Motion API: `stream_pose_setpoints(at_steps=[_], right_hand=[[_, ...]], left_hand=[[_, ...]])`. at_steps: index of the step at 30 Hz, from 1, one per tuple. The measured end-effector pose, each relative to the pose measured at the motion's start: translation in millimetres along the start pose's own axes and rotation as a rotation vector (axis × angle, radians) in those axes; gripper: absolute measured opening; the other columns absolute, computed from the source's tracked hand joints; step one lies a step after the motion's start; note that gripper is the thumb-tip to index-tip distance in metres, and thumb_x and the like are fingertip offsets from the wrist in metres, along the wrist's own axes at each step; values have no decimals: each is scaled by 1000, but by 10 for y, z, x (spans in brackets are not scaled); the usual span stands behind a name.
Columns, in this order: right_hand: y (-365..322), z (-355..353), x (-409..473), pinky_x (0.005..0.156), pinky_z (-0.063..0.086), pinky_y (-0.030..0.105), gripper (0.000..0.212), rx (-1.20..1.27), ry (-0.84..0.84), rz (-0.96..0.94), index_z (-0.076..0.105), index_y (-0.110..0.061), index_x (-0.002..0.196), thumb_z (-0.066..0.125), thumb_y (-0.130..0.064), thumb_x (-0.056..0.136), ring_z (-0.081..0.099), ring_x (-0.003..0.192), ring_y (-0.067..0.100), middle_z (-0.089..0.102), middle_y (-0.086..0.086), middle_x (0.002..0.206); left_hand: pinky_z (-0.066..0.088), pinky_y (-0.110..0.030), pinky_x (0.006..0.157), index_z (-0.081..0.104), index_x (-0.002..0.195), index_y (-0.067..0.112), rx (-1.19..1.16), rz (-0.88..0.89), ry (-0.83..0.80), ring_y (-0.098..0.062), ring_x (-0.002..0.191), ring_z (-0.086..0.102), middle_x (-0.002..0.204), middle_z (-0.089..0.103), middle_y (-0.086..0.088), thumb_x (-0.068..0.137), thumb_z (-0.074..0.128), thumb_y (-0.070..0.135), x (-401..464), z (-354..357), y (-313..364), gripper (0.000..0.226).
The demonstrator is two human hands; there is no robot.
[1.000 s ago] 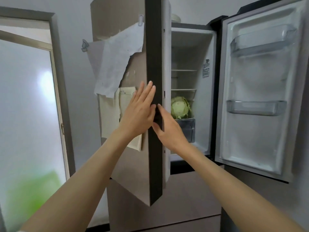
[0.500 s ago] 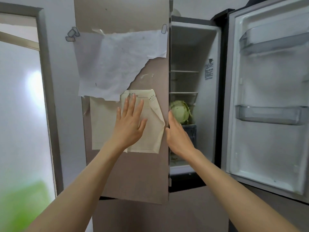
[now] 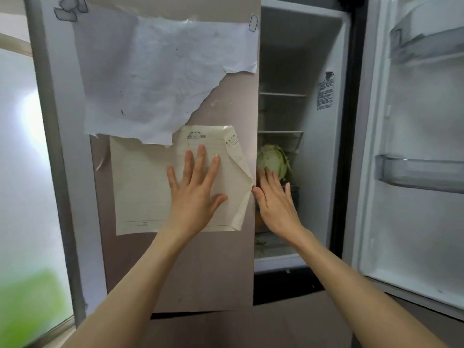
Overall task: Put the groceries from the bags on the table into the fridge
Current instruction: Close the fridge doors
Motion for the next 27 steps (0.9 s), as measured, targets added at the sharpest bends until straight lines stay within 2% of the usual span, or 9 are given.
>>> stream_pose_setpoints(at_steps=[7,11,15,17,22,27], right_hand=[[124,40,133,115,-12,40,59,-29,-15,32,12,-20,151,16,-49,99,-13,145,14,-1,2,159],[128,44,157,115,-10,41,60,29,-46,54,14,-20,150,17,-49,99,-11,145,15,0,2,159],[112,-34,182,116,-5,42,62,21,-87,89,16,-15,150,21,-50,99,-6,146,18,4,5,159],[87,-68,194,117,-2,43,64,59,-103,137,18,-12,149,26,-50,98,-2,146,20,8,7,159],[-48,-81,277,116,17,47,62,198,-100,313,26,-7,146,35,-45,98,17,143,30,26,14,153],[-12,-43,143,118,13,45,56,235,-86,272,21,-8,148,33,-37,101,12,145,27,18,13,156]], left_hand=[[-4,-63,104,10,147,21,55,-32,37,-32,142,-7,157,3,-13,79,66,39,37,98,36,90],[-4,-62,105,5,146,25,75,-41,37,-30,142,-9,156,-3,-9,80,65,41,54,104,17,90],[-5,-61,105,11,148,20,110,-57,7,-31,141,-9,157,2,-12,81,64,42,55,69,63,88],[-6,-60,106,12,149,19,128,-69,-19,-30,140,-12,157,-2,-12,83,62,42,65,44,94,86],[-4,-60,110,-7,149,24,144,-128,-170,-30,141,-21,155,-22,-7,93,48,38,137,-42,171,80],[-2,-54,114,-3,149,25,80,-133,-225,-27,142,-20,155,-22,-3,96,43,32,115,-152,157,71]])
Point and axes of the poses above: each hand's wrist, its own x-axis towards the middle knuckle, its own z-axis out of the palm, y = z × x, the point moved 1 cm from there along x, towards the middle knuckle
